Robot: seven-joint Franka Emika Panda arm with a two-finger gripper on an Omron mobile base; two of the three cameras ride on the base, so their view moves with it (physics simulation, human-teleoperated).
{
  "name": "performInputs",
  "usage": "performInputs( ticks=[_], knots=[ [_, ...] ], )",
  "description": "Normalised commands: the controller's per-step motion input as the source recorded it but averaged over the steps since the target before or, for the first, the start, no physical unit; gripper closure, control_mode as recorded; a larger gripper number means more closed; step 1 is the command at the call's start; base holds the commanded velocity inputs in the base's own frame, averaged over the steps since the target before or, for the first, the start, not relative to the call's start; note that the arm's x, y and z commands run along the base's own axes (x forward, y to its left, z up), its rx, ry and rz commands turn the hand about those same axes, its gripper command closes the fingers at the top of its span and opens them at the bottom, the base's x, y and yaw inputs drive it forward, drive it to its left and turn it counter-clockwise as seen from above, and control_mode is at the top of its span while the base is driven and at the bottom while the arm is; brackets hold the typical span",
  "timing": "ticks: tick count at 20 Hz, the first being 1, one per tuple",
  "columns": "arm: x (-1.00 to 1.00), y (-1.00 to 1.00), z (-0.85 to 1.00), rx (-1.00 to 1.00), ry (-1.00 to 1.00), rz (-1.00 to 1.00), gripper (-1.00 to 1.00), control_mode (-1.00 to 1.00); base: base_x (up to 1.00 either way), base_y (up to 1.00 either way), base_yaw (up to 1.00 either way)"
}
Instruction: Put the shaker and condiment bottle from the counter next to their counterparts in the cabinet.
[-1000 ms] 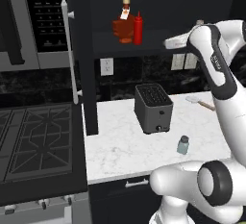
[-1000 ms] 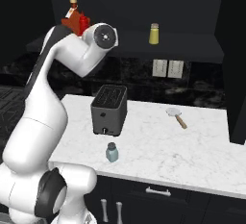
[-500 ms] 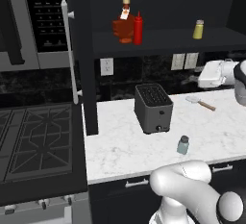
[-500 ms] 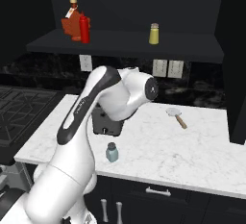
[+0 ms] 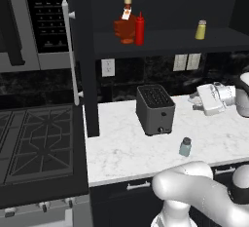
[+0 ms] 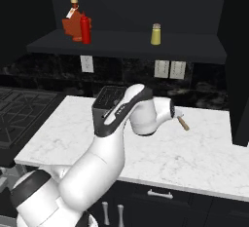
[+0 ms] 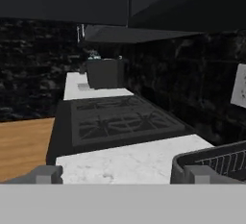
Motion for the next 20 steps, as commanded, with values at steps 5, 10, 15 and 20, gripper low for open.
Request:
performInputs(
  ticks=[5,10,15,20],
  knots=[
    [0.0,0.0,-1.0,-0.12,0.01,0.18,-1.0,-1.0,0.0,0.0,0.0],
    [-0.38,0.0,-0.96,-0.12,0.0,0.07,-1.0,-1.0,0.0,0.0,0.0],
    [-0.15,-0.01,-0.76,-0.07,0.0,0.01,-1.0,-1.0,0.0,0.0,0.0],
    [0.0,0.0,-0.39,-0.01,0.0,0.0,-1.0,-1.0,0.0,0.0,0.0]
  ],
)
